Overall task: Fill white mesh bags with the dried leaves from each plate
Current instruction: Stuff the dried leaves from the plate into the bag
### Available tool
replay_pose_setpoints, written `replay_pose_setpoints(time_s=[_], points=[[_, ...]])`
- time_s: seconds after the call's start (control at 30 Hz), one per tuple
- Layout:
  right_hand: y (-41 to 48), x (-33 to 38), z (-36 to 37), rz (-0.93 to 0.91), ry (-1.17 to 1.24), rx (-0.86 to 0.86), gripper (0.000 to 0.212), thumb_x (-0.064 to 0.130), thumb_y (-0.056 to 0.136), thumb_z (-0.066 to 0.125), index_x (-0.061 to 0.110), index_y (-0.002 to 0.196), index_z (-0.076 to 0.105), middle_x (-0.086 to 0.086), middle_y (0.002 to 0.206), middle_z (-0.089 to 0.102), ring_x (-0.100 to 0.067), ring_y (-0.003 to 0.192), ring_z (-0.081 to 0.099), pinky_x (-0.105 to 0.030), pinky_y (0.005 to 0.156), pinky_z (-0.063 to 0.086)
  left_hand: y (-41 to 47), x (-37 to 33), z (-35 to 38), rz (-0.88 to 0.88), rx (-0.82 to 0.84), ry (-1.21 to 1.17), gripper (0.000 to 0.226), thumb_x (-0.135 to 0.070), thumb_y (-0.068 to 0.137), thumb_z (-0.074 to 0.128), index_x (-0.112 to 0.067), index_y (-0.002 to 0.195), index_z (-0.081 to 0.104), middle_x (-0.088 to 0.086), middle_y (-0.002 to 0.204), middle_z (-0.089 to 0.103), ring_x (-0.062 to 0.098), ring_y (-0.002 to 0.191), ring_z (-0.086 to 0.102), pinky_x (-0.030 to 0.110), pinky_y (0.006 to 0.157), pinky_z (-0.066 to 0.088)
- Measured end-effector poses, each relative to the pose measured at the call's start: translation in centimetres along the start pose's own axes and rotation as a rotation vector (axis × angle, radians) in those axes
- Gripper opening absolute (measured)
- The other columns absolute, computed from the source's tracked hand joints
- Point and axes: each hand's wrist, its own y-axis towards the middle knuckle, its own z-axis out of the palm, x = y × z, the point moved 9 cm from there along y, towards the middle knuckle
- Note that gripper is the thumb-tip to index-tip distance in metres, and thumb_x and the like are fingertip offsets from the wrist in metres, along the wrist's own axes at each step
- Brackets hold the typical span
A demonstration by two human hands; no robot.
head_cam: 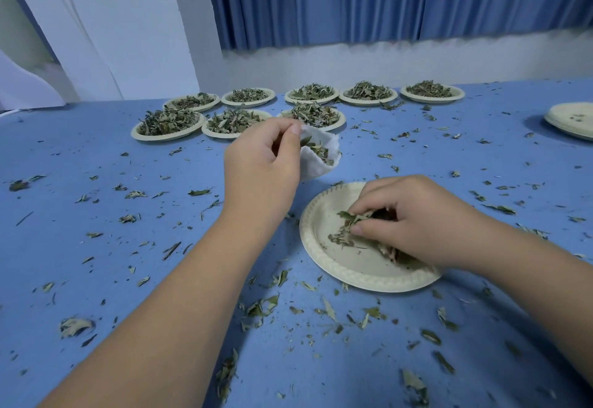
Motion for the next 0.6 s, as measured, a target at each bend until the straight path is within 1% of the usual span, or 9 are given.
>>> replay_pose_setpoints(time_s=[0.03, 0.17, 0.27, 0.3, 0.4, 0.43, 0.47, 0.53, 0.6], points=[[-0.1, -0.2, -0.6, 0.019, 0.060, -0.022, 0.005, 0.031, 0.082, 0.071, 0.034, 0.085, 0.073, 0.026, 0.082, 0.062, 0.007, 0.079, 0.057, -0.008, 0.068, 0.039, -0.1, -0.3, 0.3, 0.027, 0.026, 0.036, 0.019, -0.020, 0.097, 0.055, -0.020, 0.094, 0.073, -0.020, 0.075, 0.061, -0.004, 0.076, 0.054, 0.013, 0.070, 0.038], [-0.5, 0.0, -3.1, 0.022, 0.233, -0.162, 0.014, 0.029, 0.080, 0.073, 0.040, 0.073, 0.067, 0.021, 0.080, 0.066, 0.003, 0.070, 0.059, -0.008, 0.065, 0.041, -0.4, -1.4, 1.7, 0.119, 0.131, 0.140, 0.019, -0.016, 0.097, 0.055, -0.017, 0.094, 0.074, -0.025, 0.069, 0.053, -0.014, 0.071, 0.050, 0.003, 0.065, 0.032], [-0.8, -0.1, -4.5, 0.040, 0.317, -0.255, 0.003, 0.032, 0.078, 0.071, 0.035, 0.076, 0.072, 0.014, 0.078, 0.068, -0.007, 0.069, 0.061, -0.019, 0.065, 0.048, -0.8, -1.9, 2.6, 0.155, 0.213, 0.187, 0.019, -0.019, 0.097, 0.056, -0.015, 0.095, 0.074, -0.026, 0.069, 0.051, -0.015, 0.070, 0.048, 0.001, 0.065, 0.032], [-0.9, -0.3, -4.8, 0.050, 0.302, -0.289, 0.003, 0.033, 0.078, 0.071, 0.034, 0.079, 0.074, 0.013, 0.077, 0.068, -0.007, 0.070, 0.062, -0.019, 0.066, 0.048, -1.0, -2.1, 2.9, 0.162, 0.236, 0.192, 0.019, -0.019, 0.097, 0.056, -0.015, 0.095, 0.074, -0.026, 0.069, 0.051, -0.014, 0.070, 0.048, 0.001, 0.065, 0.032], [-0.9, -0.2, -5.2, 0.059, 0.061, -0.379, 0.008, 0.029, 0.081, 0.070, 0.025, 0.086, 0.075, 0.012, 0.075, 0.065, -0.003, 0.075, 0.058, -0.010, 0.066, 0.041, -1.3, -2.5, 3.4, 0.184, 0.281, 0.210, 0.019, -0.017, 0.097, 0.056, -0.014, 0.096, 0.075, -0.026, 0.067, 0.050, -0.011, 0.067, 0.047, 0.001, 0.065, 0.032], [-0.9, 0.1, -5.1, 0.056, -0.039, -0.390, 0.009, 0.028, 0.082, 0.070, 0.023, 0.087, 0.075, 0.012, 0.076, 0.064, -0.004, 0.076, 0.057, -0.011, 0.068, 0.040, -1.5, -2.7, 3.5, 0.192, 0.290, 0.216, 0.019, -0.017, 0.097, 0.056, -0.014, 0.096, 0.075, -0.026, 0.067, 0.050, -0.010, 0.067, 0.047, 0.002, 0.065, 0.032], [-0.8, 0.4, -4.8, 0.046, -0.133, -0.383, 0.011, 0.028, 0.083, 0.068, 0.021, 0.088, 0.075, 0.010, 0.076, 0.062, -0.006, 0.076, 0.056, -0.015, 0.071, 0.041, -1.6, -2.9, 3.7, 0.200, 0.296, 0.220, 0.019, -0.016, 0.096, 0.057, -0.013, 0.095, 0.075, -0.026, 0.067, 0.050, -0.009, 0.067, 0.048, 0.002, 0.066, 0.032], [-0.6, 0.9, -3.9, 0.030, -0.292, -0.341, 0.013, 0.028, 0.086, 0.064, 0.020, 0.088, 0.074, 0.007, 0.077, 0.059, -0.012, 0.079, 0.052, -0.031, 0.074, 0.045, -1.9, -3.3, 3.9, 0.221, 0.306, 0.223, 0.018, -0.015, 0.096, 0.057, -0.012, 0.093, 0.075, -0.021, 0.069, 0.055, 0.000, 0.067, 0.049, 0.005, 0.068, 0.034], [-0.6, 1.2, -3.6, 0.043, -0.398, -0.324, 0.018, 0.030, 0.090, 0.057, 0.021, 0.087, 0.072, 0.008, 0.074, 0.052, -0.014, 0.080, 0.047, -0.034, 0.069, 0.045, -2.3, -3.7, 4.2, 0.253, 0.319, 0.226, 0.019, -0.016, 0.095, 0.057, -0.011, 0.092, 0.075, -0.012, 0.074, 0.063, 0.004, 0.073, 0.050, 0.010, 0.068, 0.037]])
